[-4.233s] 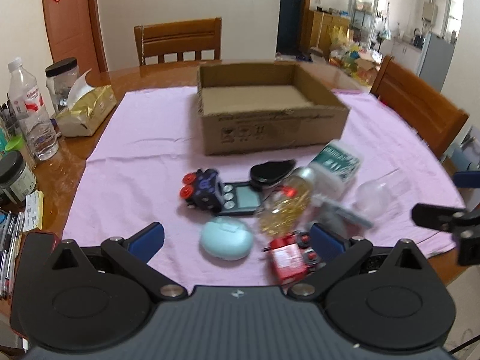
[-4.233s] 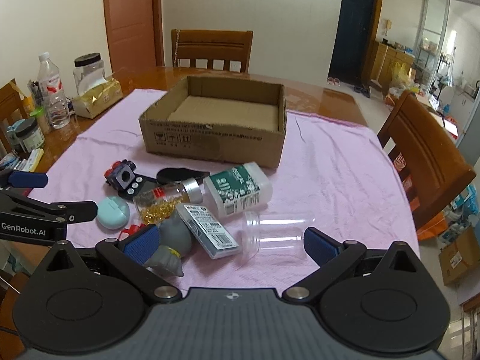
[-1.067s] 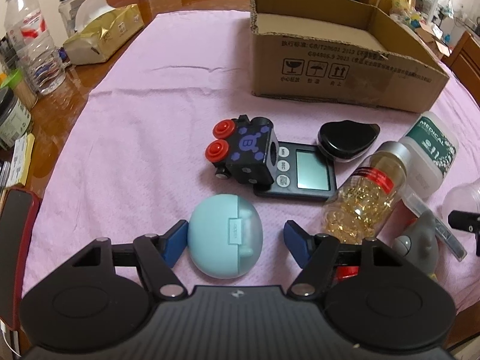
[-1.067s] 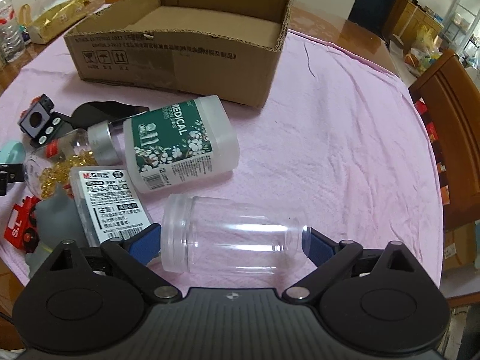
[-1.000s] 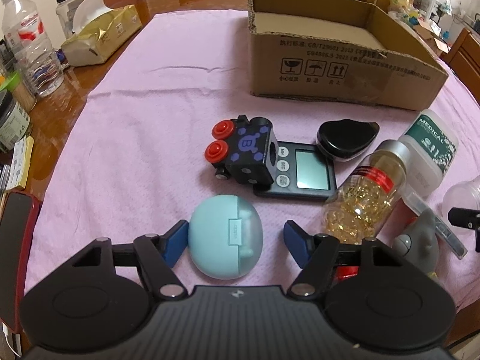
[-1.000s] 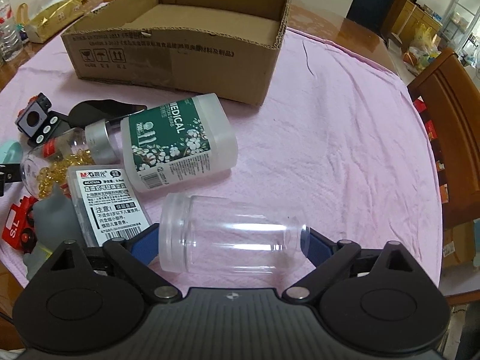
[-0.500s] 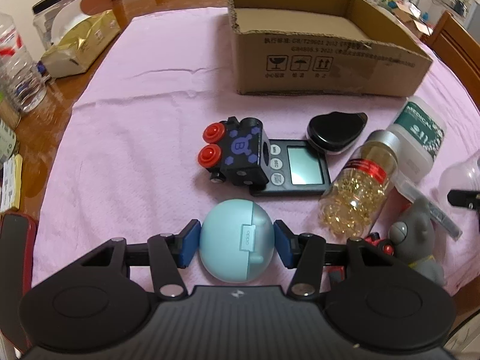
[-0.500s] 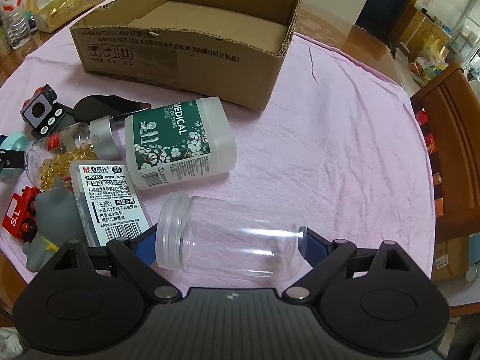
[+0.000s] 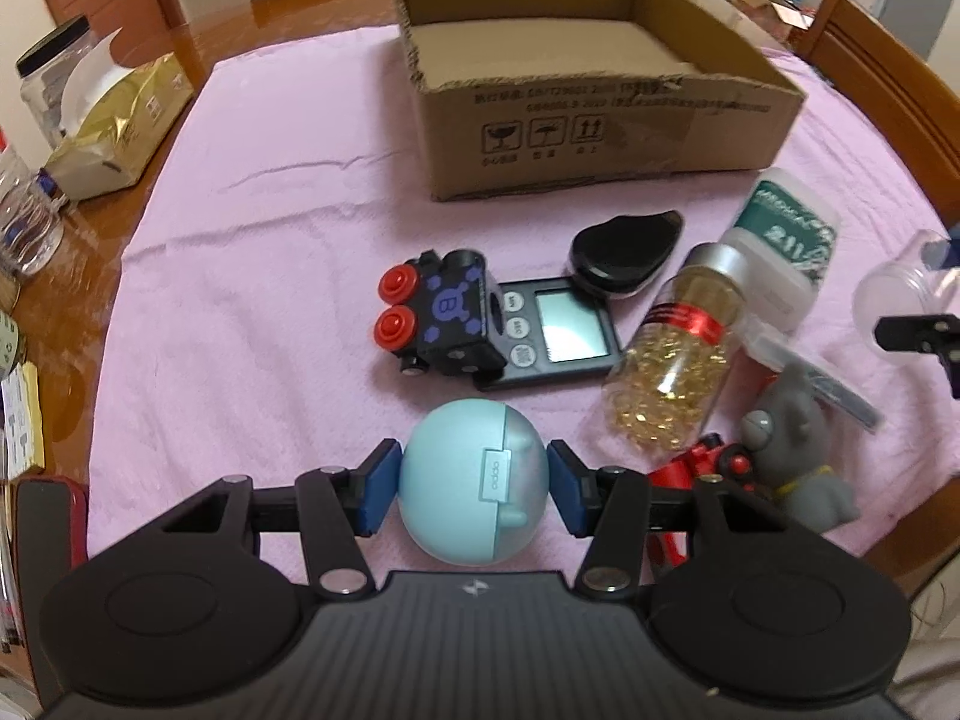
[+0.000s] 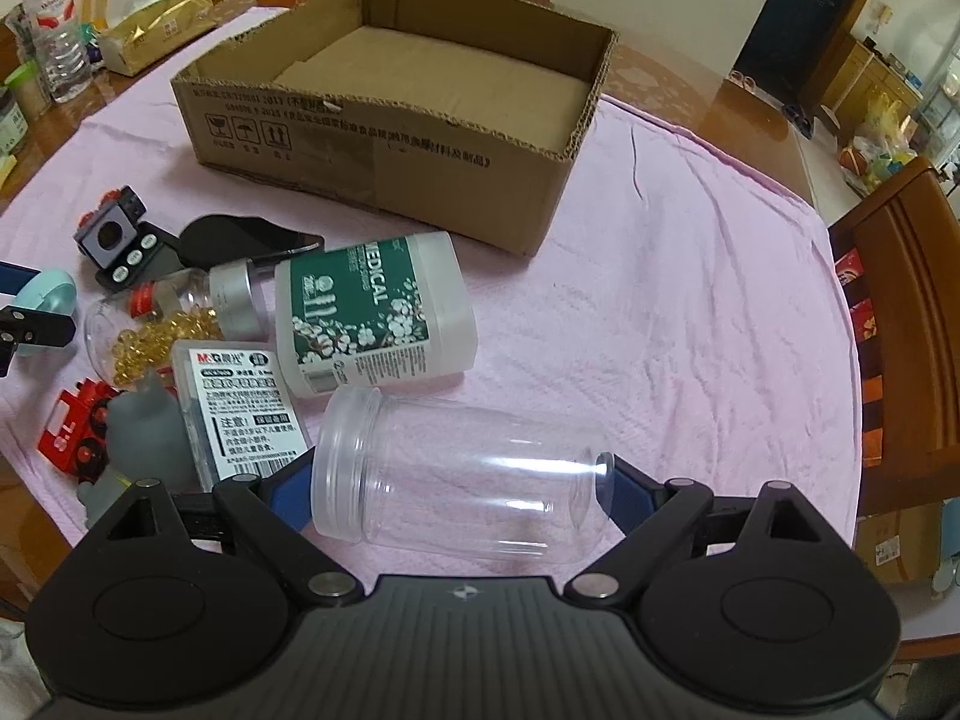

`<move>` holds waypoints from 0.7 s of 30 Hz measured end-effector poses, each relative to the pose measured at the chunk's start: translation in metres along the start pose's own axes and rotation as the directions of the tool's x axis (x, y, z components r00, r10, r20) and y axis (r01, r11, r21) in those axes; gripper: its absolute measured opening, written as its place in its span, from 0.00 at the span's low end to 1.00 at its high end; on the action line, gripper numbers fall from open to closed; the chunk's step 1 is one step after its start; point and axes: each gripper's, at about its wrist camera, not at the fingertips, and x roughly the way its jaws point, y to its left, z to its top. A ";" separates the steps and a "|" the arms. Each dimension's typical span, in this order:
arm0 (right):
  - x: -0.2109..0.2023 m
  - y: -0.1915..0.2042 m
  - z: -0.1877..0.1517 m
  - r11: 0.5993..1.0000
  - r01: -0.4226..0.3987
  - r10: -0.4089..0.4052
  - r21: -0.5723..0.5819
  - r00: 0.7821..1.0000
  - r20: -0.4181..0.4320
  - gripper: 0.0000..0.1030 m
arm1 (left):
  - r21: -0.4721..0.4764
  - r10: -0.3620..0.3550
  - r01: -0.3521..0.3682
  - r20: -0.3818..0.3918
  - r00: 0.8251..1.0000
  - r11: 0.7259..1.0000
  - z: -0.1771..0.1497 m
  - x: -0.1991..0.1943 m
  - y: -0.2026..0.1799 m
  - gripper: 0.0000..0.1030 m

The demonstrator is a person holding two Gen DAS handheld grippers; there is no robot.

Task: Organize rigid objects
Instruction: 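Close the left tool on the blue case while the right tool grasps the clear jar, then carry both into the cardboard box and open both tools to release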

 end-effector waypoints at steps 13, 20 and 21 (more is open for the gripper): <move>-0.043 -0.004 0.053 0.990 -0.132 0.137 -0.043 0.983 0.123 0.92 | 0.168 -0.057 0.039 0.100 0.993 0.985 0.070 -0.053 -0.008 0.50; -0.051 -0.008 0.100 0.988 -0.129 0.145 -0.085 0.964 0.221 0.92 | 0.215 -0.072 0.033 0.178 0.981 0.976 0.142 -0.044 -0.014 0.50; -0.050 -0.010 0.106 0.988 -0.126 0.142 -0.085 0.963 0.230 0.92 | 0.216 -0.074 0.032 0.189 0.979 0.976 0.154 -0.039 -0.015 0.50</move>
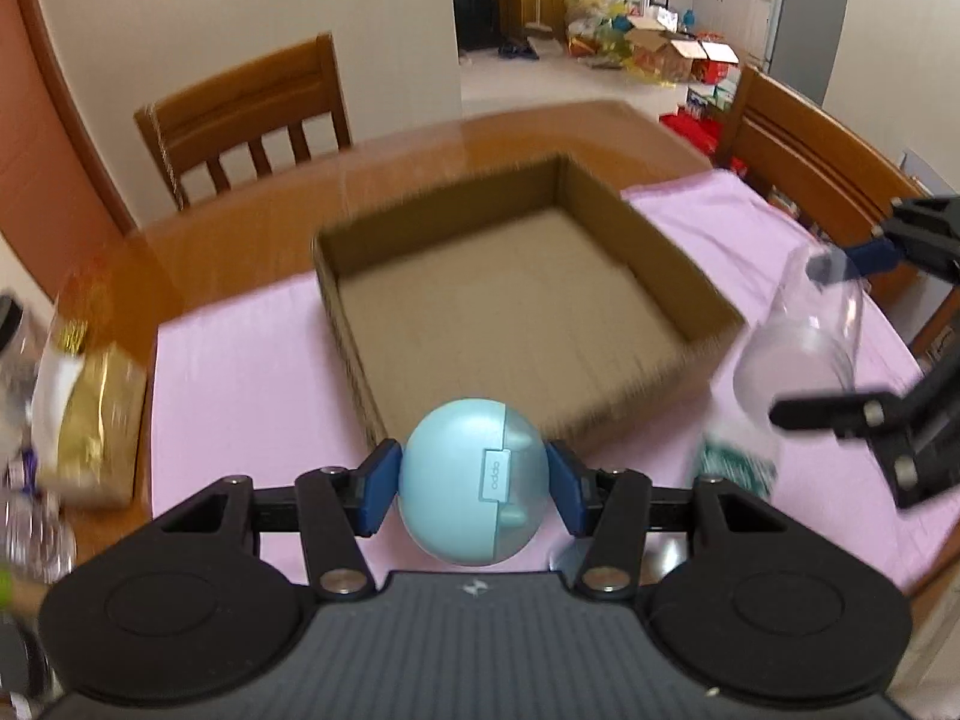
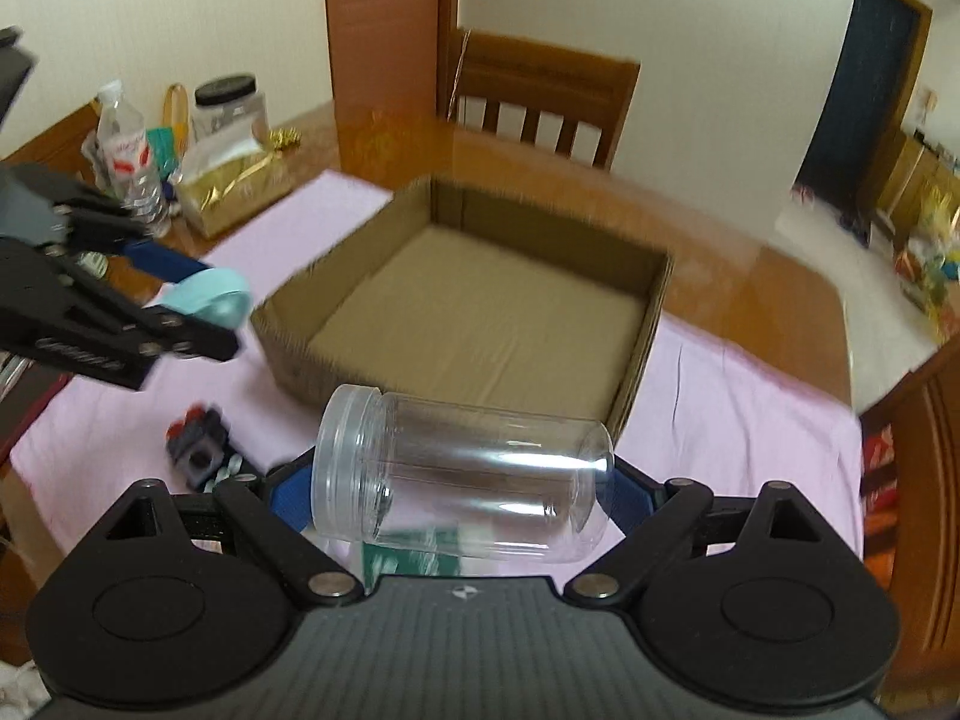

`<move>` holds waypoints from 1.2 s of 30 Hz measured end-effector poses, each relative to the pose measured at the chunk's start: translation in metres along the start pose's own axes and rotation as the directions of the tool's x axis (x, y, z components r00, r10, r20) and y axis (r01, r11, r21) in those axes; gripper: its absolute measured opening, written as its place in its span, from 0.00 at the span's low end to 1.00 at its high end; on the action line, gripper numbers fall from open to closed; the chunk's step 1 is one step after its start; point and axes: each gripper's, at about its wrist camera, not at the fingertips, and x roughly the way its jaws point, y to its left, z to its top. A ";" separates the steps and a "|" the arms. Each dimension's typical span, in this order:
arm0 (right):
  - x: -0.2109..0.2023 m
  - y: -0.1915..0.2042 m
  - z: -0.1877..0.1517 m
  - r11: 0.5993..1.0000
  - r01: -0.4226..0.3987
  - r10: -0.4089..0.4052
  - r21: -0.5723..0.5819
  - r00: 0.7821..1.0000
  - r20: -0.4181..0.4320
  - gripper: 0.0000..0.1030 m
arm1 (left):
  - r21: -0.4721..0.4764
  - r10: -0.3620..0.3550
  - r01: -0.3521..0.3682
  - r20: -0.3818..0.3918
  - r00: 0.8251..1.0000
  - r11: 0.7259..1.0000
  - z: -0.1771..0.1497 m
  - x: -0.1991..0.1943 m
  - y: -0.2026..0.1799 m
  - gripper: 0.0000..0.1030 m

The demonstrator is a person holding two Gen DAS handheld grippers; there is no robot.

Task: Organize rigid objects
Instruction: 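Carry both into the cardboard box and open both tools to release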

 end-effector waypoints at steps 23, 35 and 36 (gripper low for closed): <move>0.056 -0.037 0.055 0.998 0.036 -0.036 0.059 0.999 -0.001 0.92 | -0.131 0.082 -0.072 0.070 0.994 0.989 0.074 0.096 0.043 0.92; 0.117 -0.056 0.100 0.995 0.070 -0.068 0.070 0.997 -0.031 0.92 | -0.198 0.144 -0.115 0.137 0.980 0.973 0.044 0.033 0.062 0.97; 0.122 -0.057 0.104 0.994 0.075 -0.073 0.077 0.997 -0.032 0.93 | -0.202 0.152 -0.122 0.139 0.979 0.972 0.043 0.031 0.064 0.98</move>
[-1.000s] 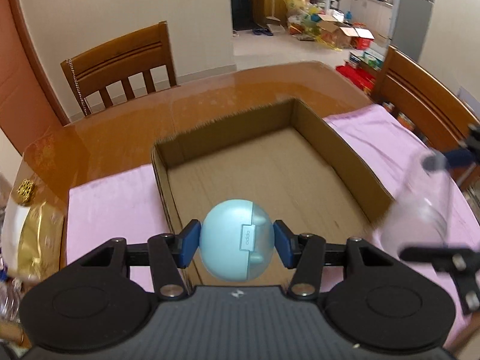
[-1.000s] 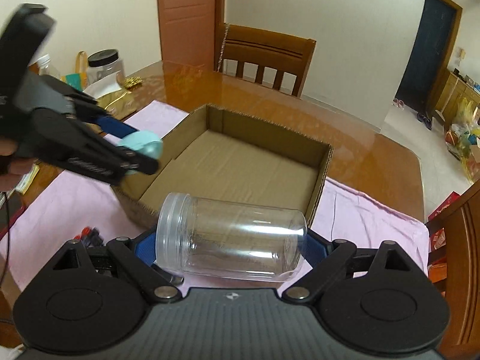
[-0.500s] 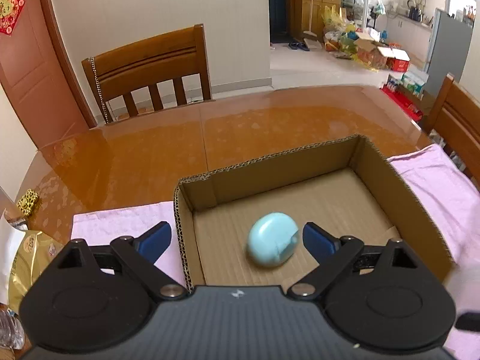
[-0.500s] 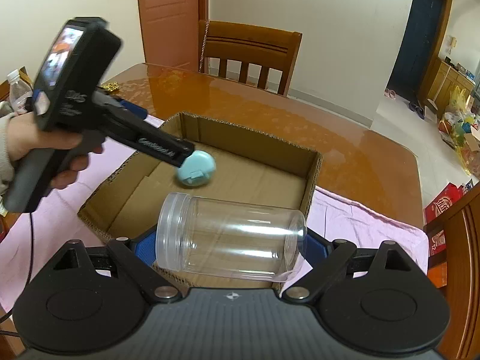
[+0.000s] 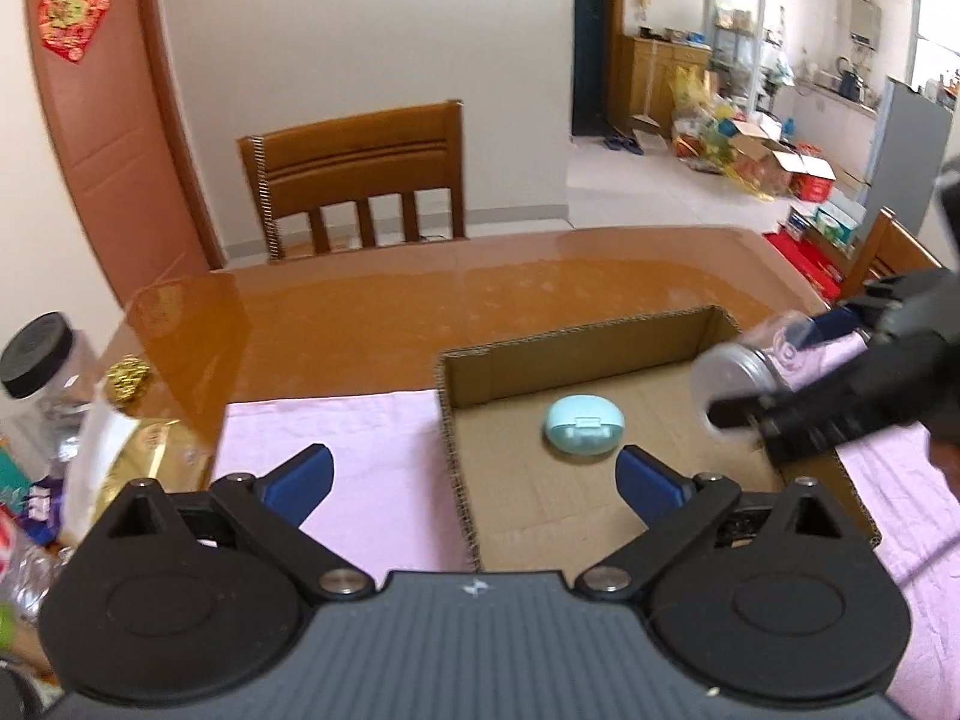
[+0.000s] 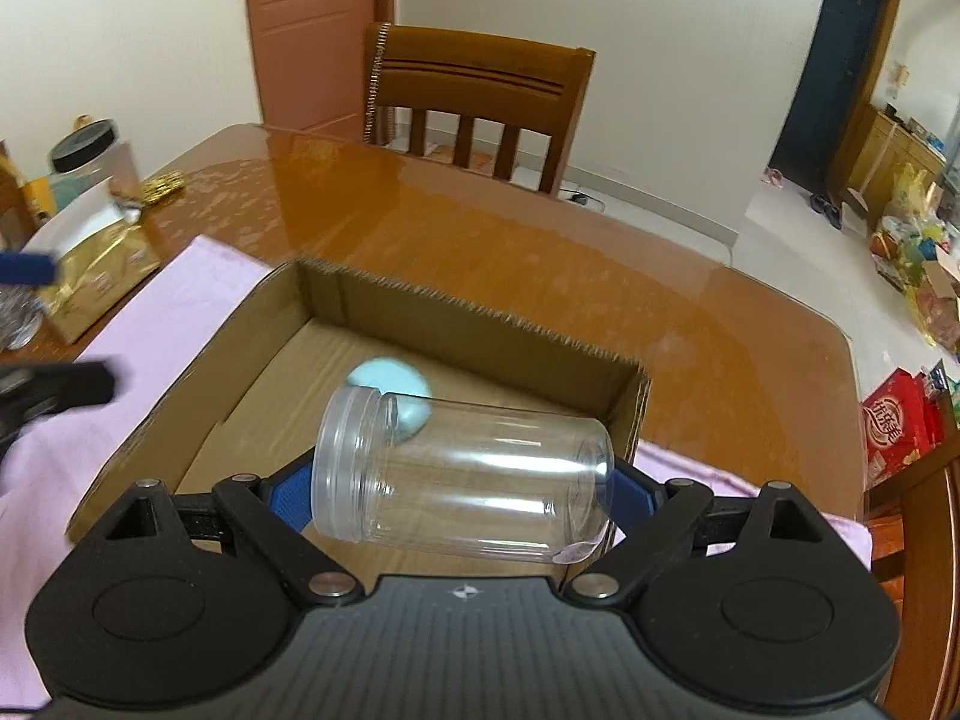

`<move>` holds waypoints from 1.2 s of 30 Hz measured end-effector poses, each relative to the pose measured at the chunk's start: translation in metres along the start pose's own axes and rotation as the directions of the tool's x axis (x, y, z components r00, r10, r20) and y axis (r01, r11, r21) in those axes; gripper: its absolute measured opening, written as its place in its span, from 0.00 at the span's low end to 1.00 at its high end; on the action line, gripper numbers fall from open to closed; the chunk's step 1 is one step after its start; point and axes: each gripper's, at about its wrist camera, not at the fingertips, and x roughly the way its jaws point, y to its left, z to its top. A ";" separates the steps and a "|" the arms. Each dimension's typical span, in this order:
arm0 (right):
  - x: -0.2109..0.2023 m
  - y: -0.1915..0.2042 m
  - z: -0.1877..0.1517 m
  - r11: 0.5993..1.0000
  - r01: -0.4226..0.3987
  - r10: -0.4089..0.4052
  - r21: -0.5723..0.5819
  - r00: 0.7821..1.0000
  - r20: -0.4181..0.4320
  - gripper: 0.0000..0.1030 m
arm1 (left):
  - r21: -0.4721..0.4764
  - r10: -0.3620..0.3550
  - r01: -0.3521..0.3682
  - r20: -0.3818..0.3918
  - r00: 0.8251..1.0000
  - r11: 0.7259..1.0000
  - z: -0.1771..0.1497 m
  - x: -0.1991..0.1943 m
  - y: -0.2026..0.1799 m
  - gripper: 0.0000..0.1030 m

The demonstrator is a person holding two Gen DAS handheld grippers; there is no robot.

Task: Organize rigid objects
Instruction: 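Carry both into the cardboard box and open both tools to release, then move the left tool to the toy robot while the right tool approaches the white swab bottle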

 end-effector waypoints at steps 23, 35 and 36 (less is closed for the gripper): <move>-0.069 0.034 -0.095 0.999 0.008 -0.010 0.044 0.999 0.046 1.00 | -0.096 0.062 -0.065 -0.033 0.998 0.993 -0.105 -0.057 -0.007 0.99; -0.077 0.057 -0.189 0.999 0.020 -0.020 0.040 1.000 -0.014 1.00 | -0.101 0.100 -0.111 -0.108 0.989 0.989 -0.172 -0.061 -0.025 0.99; -0.076 0.059 -0.195 0.999 0.017 -0.016 0.042 1.000 -0.023 1.00 | -0.108 0.102 -0.114 -0.115 0.988 0.988 -0.175 -0.061 -0.025 0.99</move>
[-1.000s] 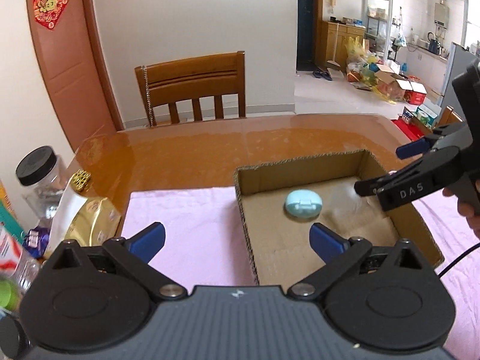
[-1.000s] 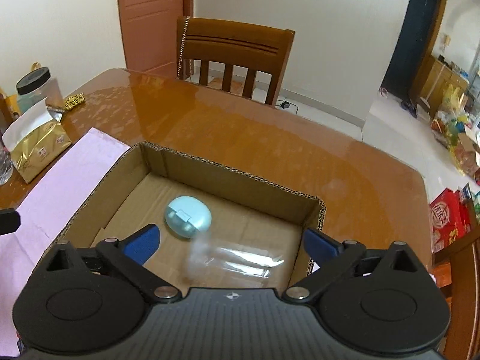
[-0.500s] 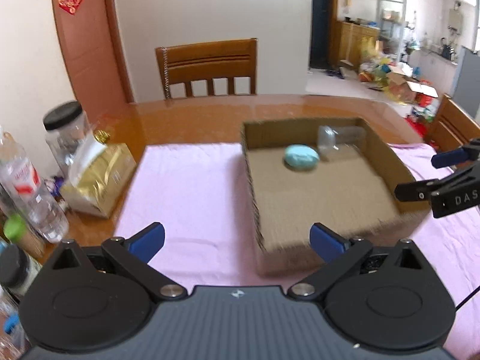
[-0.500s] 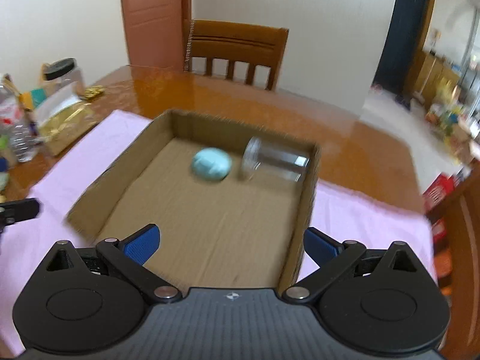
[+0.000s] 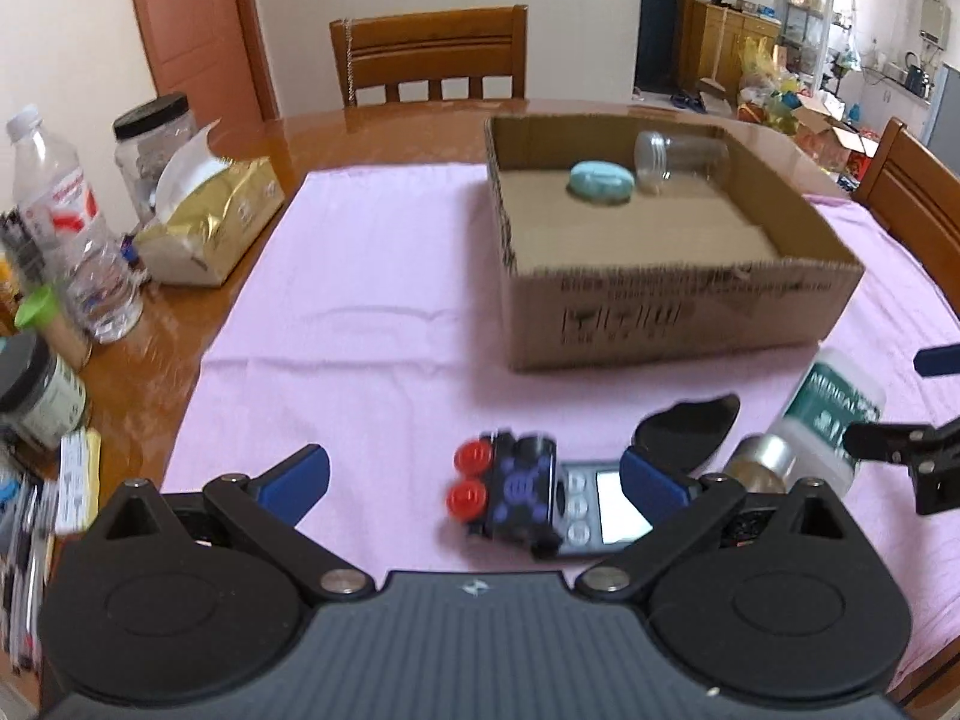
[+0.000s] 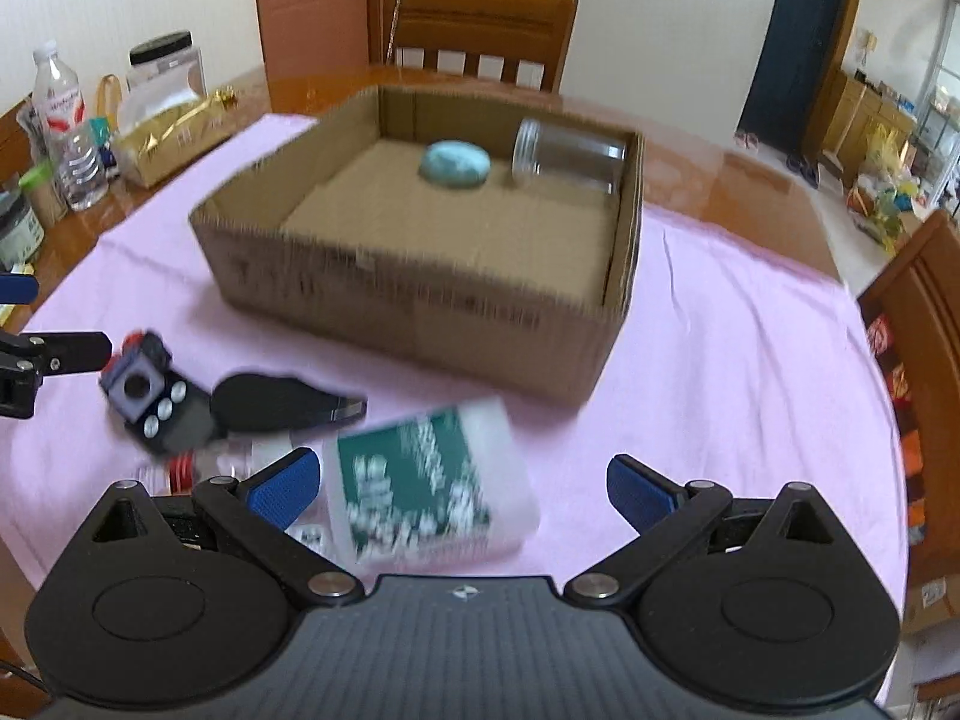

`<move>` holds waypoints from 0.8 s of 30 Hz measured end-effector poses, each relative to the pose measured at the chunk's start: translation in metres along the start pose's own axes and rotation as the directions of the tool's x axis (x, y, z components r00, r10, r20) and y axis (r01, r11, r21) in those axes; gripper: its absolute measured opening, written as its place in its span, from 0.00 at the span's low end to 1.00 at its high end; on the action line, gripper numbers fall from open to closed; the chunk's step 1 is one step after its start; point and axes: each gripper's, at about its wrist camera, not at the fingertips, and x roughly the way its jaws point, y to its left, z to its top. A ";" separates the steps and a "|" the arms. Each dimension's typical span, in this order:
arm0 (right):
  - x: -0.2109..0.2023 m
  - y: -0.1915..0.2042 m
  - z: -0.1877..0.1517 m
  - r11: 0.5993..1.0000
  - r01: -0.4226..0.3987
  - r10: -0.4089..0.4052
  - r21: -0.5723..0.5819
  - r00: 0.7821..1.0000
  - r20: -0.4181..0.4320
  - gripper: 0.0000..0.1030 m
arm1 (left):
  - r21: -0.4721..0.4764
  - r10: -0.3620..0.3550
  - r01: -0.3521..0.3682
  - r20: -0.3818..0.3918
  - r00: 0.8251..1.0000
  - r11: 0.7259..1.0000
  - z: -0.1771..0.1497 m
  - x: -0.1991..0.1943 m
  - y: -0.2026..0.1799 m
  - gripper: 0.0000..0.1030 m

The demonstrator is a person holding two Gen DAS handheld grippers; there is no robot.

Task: Organize rigid objects
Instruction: 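Move the left tool to the toy robot while the right tool approaches the white swab bottle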

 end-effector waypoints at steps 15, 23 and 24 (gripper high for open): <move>0.045 -0.004 -0.002 0.996 0.092 -0.091 0.004 0.992 -0.084 1.00 | 0.021 -0.012 0.013 -0.060 0.998 1.000 -0.019 0.014 -0.005 0.99; 0.059 -0.015 -0.010 0.993 0.114 -0.111 0.011 0.984 -0.137 1.00 | 0.012 -0.014 0.015 -0.070 0.997 1.000 -0.010 0.032 0.006 0.99; 0.060 -0.015 -0.011 0.993 0.115 -0.112 0.010 0.984 -0.139 1.00 | 0.010 -0.013 0.014 -0.072 0.997 1.000 -0.009 0.035 0.008 0.99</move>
